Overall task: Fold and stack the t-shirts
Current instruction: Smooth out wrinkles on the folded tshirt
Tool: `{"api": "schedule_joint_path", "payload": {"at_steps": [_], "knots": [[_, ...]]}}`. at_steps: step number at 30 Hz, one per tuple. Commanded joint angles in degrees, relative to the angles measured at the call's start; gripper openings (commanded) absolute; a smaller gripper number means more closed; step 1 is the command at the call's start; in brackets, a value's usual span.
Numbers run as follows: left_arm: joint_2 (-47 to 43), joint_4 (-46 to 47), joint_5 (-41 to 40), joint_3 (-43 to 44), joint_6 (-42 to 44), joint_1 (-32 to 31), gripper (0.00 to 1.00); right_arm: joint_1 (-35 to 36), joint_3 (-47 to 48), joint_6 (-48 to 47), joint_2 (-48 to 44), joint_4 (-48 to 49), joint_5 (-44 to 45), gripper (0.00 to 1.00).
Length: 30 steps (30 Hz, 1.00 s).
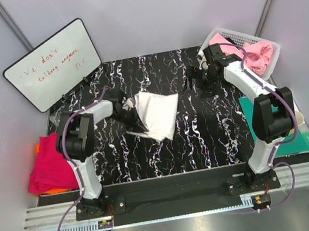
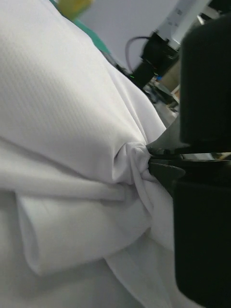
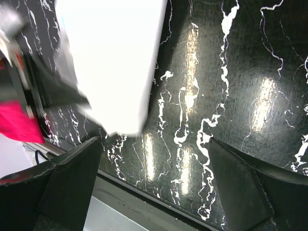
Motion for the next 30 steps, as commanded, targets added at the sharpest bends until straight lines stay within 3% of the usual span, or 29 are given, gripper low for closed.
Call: {"api": "schedule_joint_path", "payload": {"at_steps": [1,3,4,5,7,8,12,14,15,18,20,30], "knots": [[-12.5,-5.4,2.2,-12.6,2.1,-3.6,0.09,-0.2,-0.7,0.3,-3.2,1.5,-1.9,1.00],[-14.8,-8.0,1.1,-13.1,3.6,-3.7,0.33,-0.2,-1.1,0.3,-3.0,1.9,-2.0,1.00],[-17.2,-9.7,-0.5,-10.8,5.4,-3.7,0.65,-0.2,-1.2,0.5,-2.6,2.0,-2.3,1.00],[-18.4,-12.3,-1.5,-9.5,6.3,-3.8,0.79,-0.2,-1.3,0.8,-2.3,2.2,-2.7,1.00],[-21.3,-15.3,-4.1,-5.2,9.0,-4.2,0.96,-0.2,-1.4,1.1,-1.5,2.5,-4.0,1.00],[-22.1,-17.6,-4.8,-3.7,9.9,-4.2,0.99,-0.2,-1.3,1.4,-1.3,2.7,-4.4,1.00],[-22.1,-19.4,-8.9,3.1,13.9,-4.2,0.99,-0.2,-1.7,1.8,-1.6,3.1,-5.0,1.00],[-18.8,-19.2,-9.2,5.2,16.3,-4.2,0.93,-0.2,-2.3,2.2,-1.6,3.4,-5.3,1.00],[-17.3,-19.3,-9.3,7.1,17.1,-4.2,0.73,-0.2,-2.4,2.4,-1.8,3.5,-5.4,1.00],[-10.1,-19.5,-11.0,10.5,20.7,-4.2,0.46,-0.1,-3.2,2.6,-2.1,3.6,-5.6,1.00],[-7.5,-19.9,-12.7,12.2,22.5,-4.2,0.36,-0.2,-3.7,3.0,-2.2,3.7,-5.8,1.00],[-0.9,-19.4,-12.1,14.0,23.3,-4.4,0.51,-0.2,-5.7,3.8,-3.7,3.7,-5.7,1.00]]}}
